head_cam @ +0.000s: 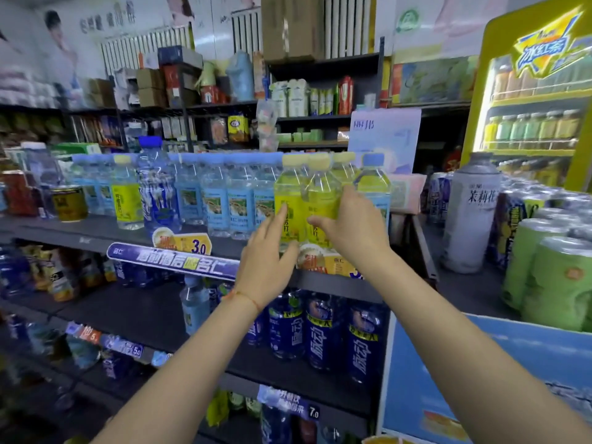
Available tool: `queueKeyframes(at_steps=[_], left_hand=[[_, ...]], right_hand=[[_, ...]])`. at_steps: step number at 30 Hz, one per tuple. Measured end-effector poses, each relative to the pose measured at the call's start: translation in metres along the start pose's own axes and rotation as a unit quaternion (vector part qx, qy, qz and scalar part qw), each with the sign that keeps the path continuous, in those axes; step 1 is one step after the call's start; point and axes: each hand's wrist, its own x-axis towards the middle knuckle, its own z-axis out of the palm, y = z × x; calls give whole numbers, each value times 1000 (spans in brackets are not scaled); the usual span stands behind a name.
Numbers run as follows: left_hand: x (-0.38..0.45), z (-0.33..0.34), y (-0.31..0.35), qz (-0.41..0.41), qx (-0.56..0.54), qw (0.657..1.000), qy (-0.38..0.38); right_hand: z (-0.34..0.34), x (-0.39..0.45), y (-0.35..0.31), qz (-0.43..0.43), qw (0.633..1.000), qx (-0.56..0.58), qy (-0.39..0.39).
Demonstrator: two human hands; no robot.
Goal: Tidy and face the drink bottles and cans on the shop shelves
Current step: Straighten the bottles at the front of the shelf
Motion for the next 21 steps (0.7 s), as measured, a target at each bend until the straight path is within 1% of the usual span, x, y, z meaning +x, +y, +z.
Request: queueKeyframes(at_steps=[5, 11, 12, 14, 16, 18, 20, 21], left_hand=[[1, 1, 8, -9, -16, 1000, 11], [-1, 0, 16, -14, -23, 999, 20], [-1, -1, 16, -14, -23, 1000, 15], [-3, -1, 16, -16, -26, 1000, 2], [-5, -2, 17, -13, -10, 1000, 3], [-10, -4, 25, 19, 48, 998, 34], [-15, -5, 38, 90, 115, 987, 64], [-17, -5, 46, 123, 143, 980, 63]], right_hand=[[6, 1, 0, -10, 1000, -8, 23], [22, 13, -7, 21, 996, -81, -6], [23, 15, -6, 25, 997, -74, -12], [23, 15, -4, 32, 999, -25, -26], [15, 8, -2, 20, 1000, 10, -21], [1, -4, 0, -20, 999, 22, 15], [-17, -16, 6, -79, 990, 68, 97], [-26, -21, 10, -99, 979, 97, 146]])
